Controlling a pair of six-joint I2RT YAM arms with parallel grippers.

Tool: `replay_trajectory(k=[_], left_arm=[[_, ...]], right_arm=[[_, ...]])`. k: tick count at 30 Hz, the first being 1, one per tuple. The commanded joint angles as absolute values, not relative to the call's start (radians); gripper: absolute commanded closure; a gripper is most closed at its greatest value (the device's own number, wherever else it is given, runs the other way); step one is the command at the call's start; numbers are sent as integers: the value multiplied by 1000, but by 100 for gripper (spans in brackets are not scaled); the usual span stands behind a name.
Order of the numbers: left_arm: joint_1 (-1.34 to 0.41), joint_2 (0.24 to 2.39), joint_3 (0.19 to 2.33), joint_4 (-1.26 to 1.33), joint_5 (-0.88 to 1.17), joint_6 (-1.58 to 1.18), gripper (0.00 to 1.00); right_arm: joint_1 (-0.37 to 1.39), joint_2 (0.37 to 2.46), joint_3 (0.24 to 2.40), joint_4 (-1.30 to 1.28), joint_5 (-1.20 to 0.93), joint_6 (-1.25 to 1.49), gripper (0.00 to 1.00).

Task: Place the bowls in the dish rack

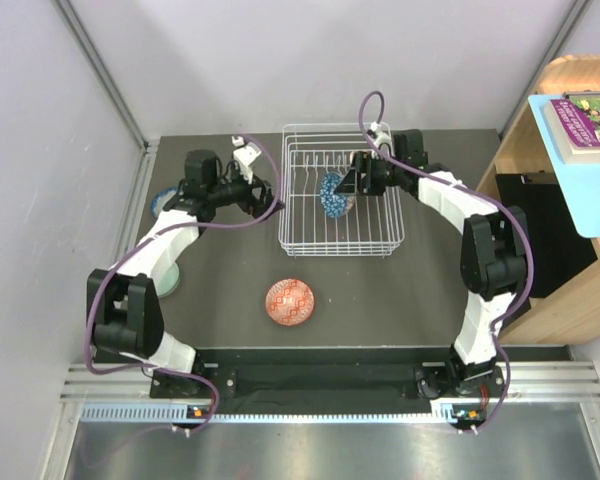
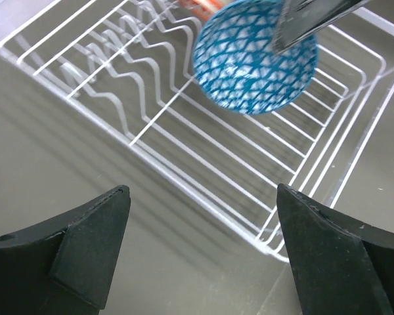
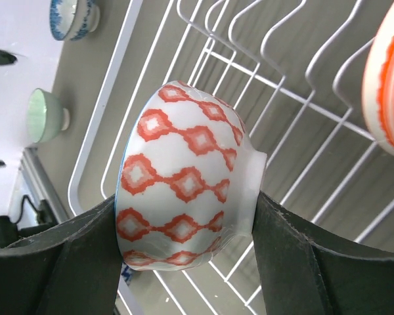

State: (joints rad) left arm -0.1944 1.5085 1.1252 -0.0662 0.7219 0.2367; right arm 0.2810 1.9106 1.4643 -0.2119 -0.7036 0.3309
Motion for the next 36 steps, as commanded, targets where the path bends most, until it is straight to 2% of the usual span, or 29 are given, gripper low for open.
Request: replay_trajectory(k=[1, 27, 36], left_arm=[[-129, 1456, 1094, -9, 759, 190, 2], [-8, 1256, 874, -124, 755, 302, 1], [86, 1252, 804, -78, 811, 276, 1]], right_arm=[[288, 1813, 1552, -210, -658, 279, 100], [489, 1853, 1785, -259, -158, 52, 100], [574, 1855, 1753, -147, 164, -101, 100]])
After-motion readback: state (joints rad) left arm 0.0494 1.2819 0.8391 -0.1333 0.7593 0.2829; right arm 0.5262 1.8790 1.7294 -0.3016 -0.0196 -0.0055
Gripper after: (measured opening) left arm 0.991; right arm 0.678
